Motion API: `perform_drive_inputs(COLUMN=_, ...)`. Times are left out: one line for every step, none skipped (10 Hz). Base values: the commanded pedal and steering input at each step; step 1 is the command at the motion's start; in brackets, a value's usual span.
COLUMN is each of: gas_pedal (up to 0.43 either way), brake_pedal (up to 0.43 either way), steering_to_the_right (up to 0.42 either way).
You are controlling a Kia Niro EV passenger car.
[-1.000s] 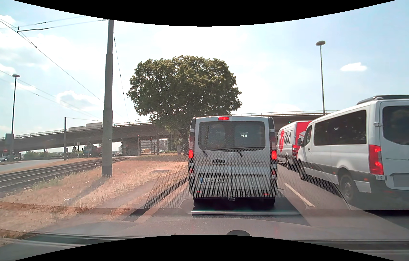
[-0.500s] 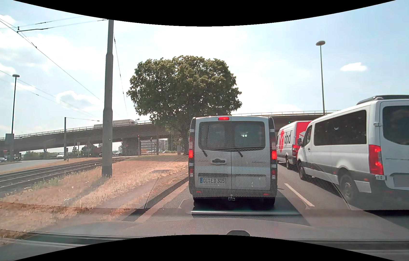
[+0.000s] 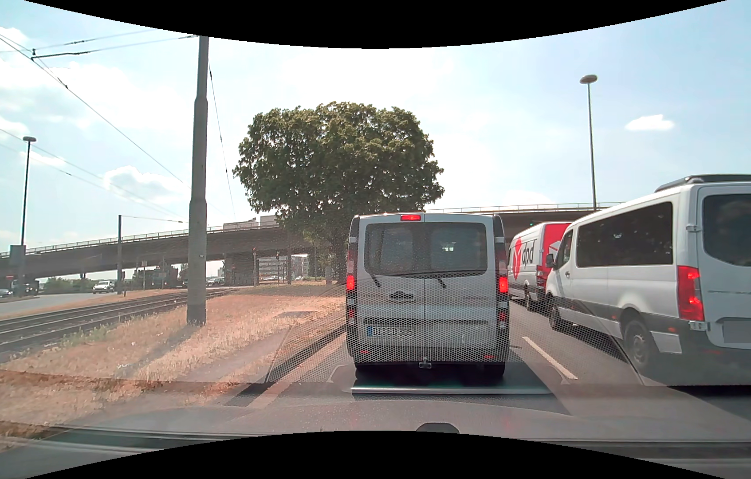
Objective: Follow the waypoints while adhering to traffic rules and regulations
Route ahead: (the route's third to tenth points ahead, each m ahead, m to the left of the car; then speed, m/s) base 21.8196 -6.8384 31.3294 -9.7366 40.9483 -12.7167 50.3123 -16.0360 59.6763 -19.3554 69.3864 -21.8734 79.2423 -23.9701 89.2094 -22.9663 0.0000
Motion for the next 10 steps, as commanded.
perform_drive_inputs(gas_pedal=0.0, brake_pedal=0.293, steering_to_the_right=0.014)
perform_drive_inputs(gas_pedal=0.0, brake_pedal=0.293, steering_to_the_right=0.014)
perform_drive_inputs(gas_pedal=0.0, brake_pedal=0.293, steering_to_the_right=0.014)
perform_drive_inputs(gas_pedal=0.0, brake_pedal=0.293, steering_to_the_right=0.014)
perform_drive_inputs(gas_pedal=0.0, brake_pedal=0.293, steering_to_the_right=0.014)
perform_drive_inputs(gas_pedal=0.0, brake_pedal=0.299, steering_to_the_right=0.014)
perform_drive_inputs(gas_pedal=0.0, brake_pedal=0.293, steering_to_the_right=0.014)
perform_drive_inputs(gas_pedal=0.0, brake_pedal=0.293, steering_to_the_right=0.014)
perform_drive_inputs(gas_pedal=0.0, brake_pedal=0.293, steering_to_the_right=0.014)
perform_drive_inputs(gas_pedal=0.0, brake_pedal=0.299, steering_to_the_right=0.014)
